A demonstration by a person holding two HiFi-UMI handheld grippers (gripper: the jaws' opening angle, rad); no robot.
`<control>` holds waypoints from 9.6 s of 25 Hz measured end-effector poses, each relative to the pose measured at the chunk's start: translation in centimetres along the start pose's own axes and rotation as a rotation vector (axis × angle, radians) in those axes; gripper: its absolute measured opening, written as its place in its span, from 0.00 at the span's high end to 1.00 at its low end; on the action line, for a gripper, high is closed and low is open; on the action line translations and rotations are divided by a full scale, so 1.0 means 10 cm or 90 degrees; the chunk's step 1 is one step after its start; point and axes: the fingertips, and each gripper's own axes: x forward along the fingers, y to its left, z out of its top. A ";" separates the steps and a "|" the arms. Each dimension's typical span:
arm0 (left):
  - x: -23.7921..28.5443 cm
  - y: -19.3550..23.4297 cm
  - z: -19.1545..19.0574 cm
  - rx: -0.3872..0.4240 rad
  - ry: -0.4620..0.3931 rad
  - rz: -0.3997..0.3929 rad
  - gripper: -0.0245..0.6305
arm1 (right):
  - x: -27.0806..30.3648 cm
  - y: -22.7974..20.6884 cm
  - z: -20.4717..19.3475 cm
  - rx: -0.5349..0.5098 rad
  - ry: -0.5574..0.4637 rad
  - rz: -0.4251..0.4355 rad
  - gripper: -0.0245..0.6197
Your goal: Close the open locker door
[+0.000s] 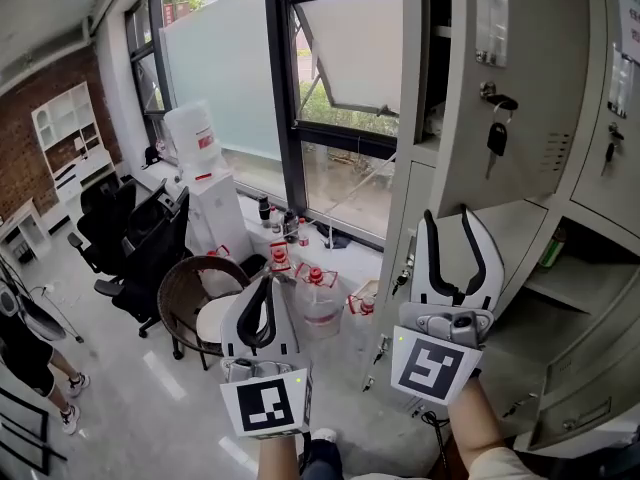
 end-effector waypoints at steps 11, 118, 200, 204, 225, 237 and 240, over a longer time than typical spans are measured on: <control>0.82 0.10 -0.20 -0.008 -0.006 -0.062 0.96 | 0.42 0.21 -0.30 -0.051 0.030 -0.038 0.73; 1.24 -2.55 0.00 -0.229 -0.069 -0.605 0.96 | -1.01 -1.71 -0.73 -0.117 0.311 -0.397 0.78; -0.48 -4.00 0.42 -0.217 -0.079 -0.777 0.96 | -3.21 -2.54 -0.52 -0.059 0.426 -0.527 0.80; -0.35 -3.85 0.37 -0.213 -0.075 -0.768 0.96 | -3.03 -2.35 -0.56 -0.055 0.424 -0.507 0.80; 0.33 -3.16 0.05 -0.192 -0.064 -0.687 0.96 | -2.31 -1.83 -0.89 -0.020 0.404 -0.465 0.75; 0.57 -2.88 -0.08 -0.179 -0.055 -0.630 0.96 | -2.07 -1.70 -1.05 -0.004 0.388 -0.451 0.74; 0.62 -2.83 -0.12 -0.179 -0.044 -0.617 0.96 | -2.01 -1.67 -1.09 0.006 0.387 -0.445 0.74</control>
